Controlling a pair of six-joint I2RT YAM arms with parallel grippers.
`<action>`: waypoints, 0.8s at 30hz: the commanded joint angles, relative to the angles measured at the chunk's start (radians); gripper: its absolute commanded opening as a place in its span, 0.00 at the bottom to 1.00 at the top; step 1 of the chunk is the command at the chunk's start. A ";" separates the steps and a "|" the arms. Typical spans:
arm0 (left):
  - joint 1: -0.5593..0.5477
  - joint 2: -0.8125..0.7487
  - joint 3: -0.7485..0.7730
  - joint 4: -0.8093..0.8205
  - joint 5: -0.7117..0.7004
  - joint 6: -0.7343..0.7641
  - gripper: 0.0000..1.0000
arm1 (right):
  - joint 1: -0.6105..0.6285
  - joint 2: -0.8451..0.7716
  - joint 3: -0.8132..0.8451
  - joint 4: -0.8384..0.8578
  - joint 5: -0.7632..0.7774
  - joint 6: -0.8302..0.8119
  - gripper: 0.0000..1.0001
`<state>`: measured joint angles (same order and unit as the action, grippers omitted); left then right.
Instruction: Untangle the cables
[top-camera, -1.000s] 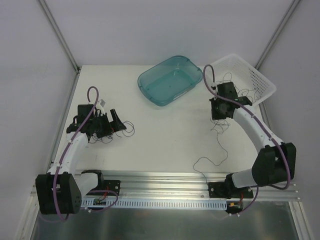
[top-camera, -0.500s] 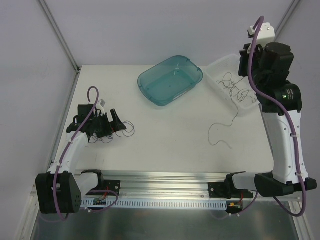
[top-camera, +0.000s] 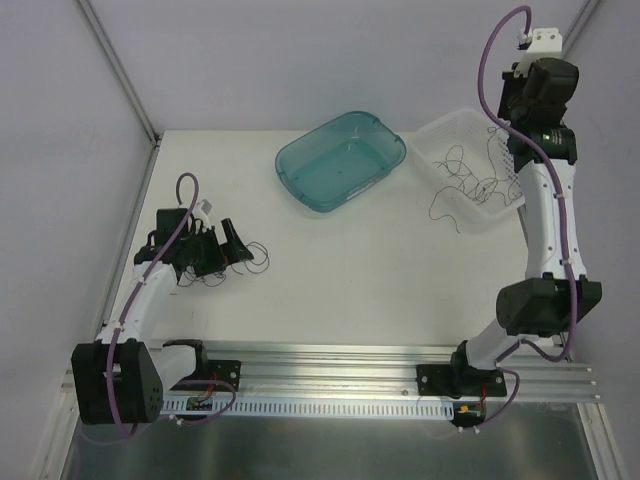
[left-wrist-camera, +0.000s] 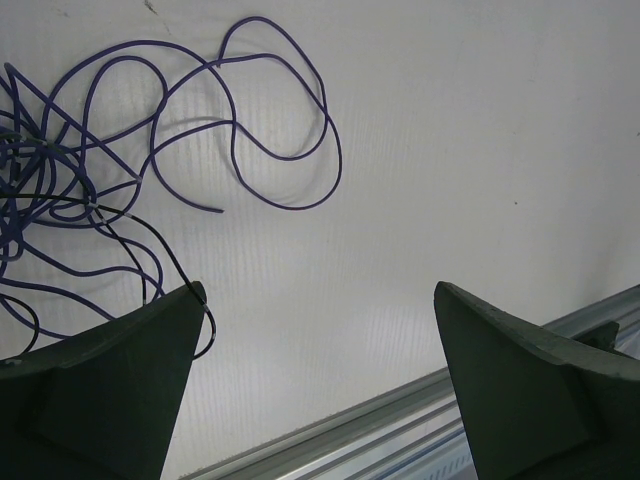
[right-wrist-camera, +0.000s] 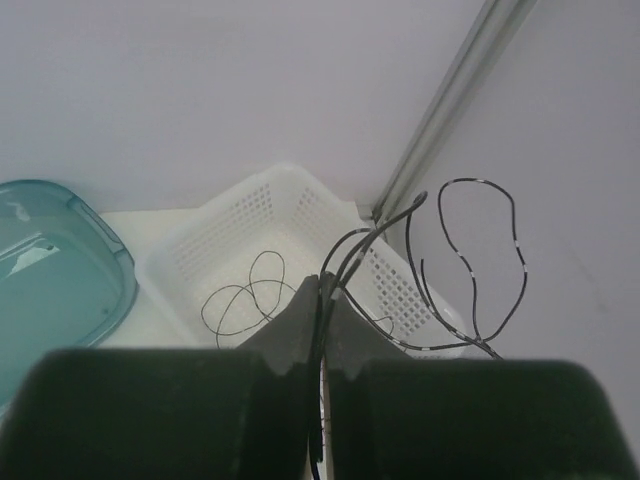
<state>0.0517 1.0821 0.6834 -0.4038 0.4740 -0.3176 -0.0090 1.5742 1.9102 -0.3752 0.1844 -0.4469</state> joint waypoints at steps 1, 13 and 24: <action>-0.006 0.010 0.008 0.017 0.038 0.017 0.99 | -0.058 0.101 -0.031 0.082 -0.065 0.065 0.03; -0.006 0.018 0.008 0.017 0.041 0.020 0.99 | -0.062 0.259 -0.115 0.039 -0.091 0.111 0.83; -0.006 -0.001 0.007 0.017 0.063 0.012 0.99 | -0.026 0.044 -0.385 -0.042 -0.157 0.166 0.81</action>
<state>0.0517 1.0992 0.6834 -0.4011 0.5003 -0.3176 -0.0349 1.6611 1.5757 -0.3828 0.0788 -0.3229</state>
